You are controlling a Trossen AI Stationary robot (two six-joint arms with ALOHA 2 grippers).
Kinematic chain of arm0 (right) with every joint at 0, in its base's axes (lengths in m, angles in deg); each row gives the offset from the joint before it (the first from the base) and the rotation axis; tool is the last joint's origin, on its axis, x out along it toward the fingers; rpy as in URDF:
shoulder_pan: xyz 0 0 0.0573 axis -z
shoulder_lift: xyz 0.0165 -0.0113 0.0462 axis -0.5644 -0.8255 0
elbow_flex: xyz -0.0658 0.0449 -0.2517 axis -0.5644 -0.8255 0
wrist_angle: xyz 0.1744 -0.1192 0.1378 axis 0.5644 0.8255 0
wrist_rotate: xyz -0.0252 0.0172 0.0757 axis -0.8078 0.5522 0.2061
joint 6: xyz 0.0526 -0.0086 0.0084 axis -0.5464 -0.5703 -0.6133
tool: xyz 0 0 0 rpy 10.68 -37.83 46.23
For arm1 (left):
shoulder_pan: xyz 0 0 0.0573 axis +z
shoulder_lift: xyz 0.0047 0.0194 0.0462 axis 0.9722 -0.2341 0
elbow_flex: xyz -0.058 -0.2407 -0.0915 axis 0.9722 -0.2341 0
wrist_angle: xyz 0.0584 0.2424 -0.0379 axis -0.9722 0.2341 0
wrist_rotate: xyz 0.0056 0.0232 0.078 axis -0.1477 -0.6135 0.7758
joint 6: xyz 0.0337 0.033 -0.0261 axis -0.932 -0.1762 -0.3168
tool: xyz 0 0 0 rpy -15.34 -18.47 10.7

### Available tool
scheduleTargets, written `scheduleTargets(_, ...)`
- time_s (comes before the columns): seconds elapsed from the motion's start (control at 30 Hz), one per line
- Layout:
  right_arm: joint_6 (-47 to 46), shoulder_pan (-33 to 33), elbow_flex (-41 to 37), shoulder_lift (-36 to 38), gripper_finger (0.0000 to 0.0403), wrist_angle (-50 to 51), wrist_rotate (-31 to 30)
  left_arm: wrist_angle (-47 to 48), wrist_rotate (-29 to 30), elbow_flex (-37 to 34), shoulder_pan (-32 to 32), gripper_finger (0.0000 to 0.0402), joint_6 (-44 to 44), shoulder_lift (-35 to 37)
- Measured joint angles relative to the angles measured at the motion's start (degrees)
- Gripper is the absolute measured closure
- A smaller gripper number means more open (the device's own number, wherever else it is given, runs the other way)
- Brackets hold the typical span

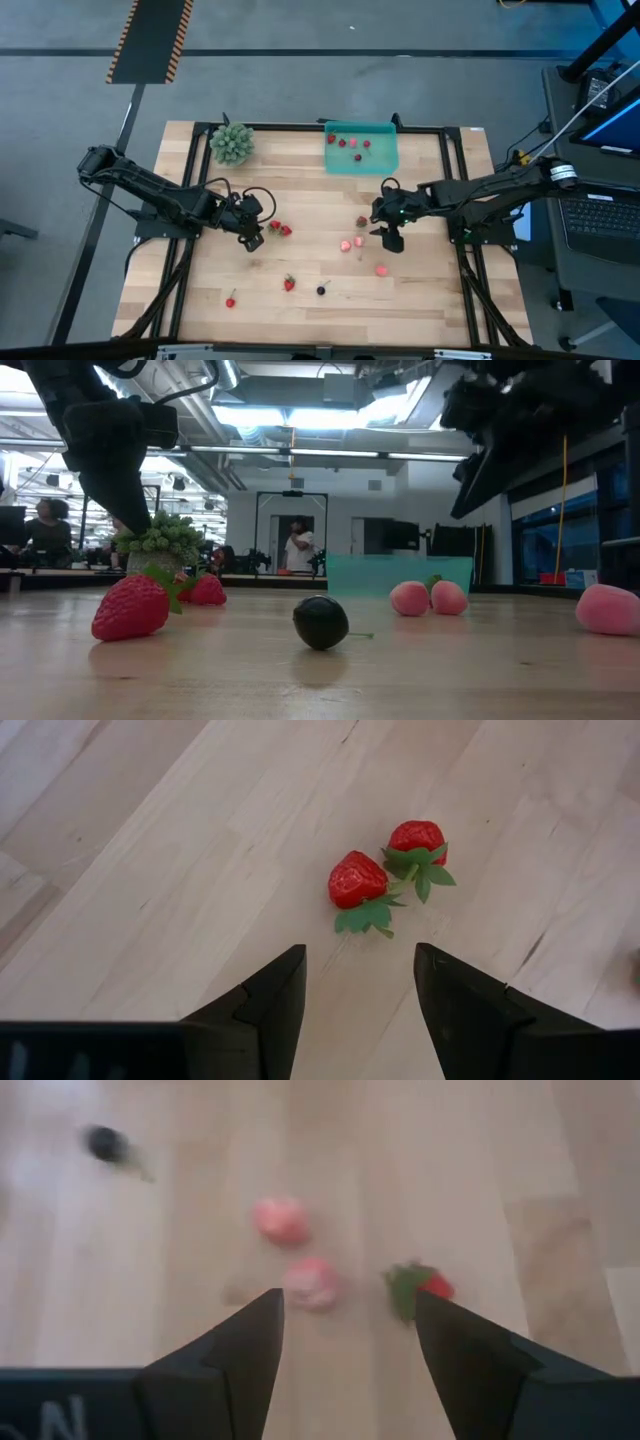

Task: Pick and placing Produce into tupperware
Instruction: Put the strawberry into the blue bin

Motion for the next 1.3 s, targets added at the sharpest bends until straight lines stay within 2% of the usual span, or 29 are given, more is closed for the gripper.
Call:
scheduleTargets(0.17, 4.8, 0.1, 0.0, -5.7, 0.0175, -1.6, -7.5, -0.3, 0.0, 0.0, 0.0, 0.0223, 0.0, 0.0)
scheduleTargets(0.4, 10.4, 0.1, -0.1, -11.7, 0.0175, -5.0, -10.3, -0.3, 0.0, 0.0, 0.0, 0.0223, 0.0, 0.0)
scheduleTargets(0.67, 14.6, 0.1, -0.1, -15.7, 0.0177, -9.0, -10.3, -0.3, 0.1, 0.0, 0.0, 0.0223, -0.1, 0.0)
scheduleTargets(0.97, 16.3, 0.1, 0.0, -18.9, 0.0222, -10.4, -10.3, -0.3, 0.1, 0.0, 0.0, 0.0223, -0.1, 0.0)
scheduleTargets(1.3, 16.4, 0.1, 0.0, -19.0, 0.0274, -10.9, -10.3, -0.3, 0.1, 0.0, 0.0, 0.0223, -0.1, 0.0)
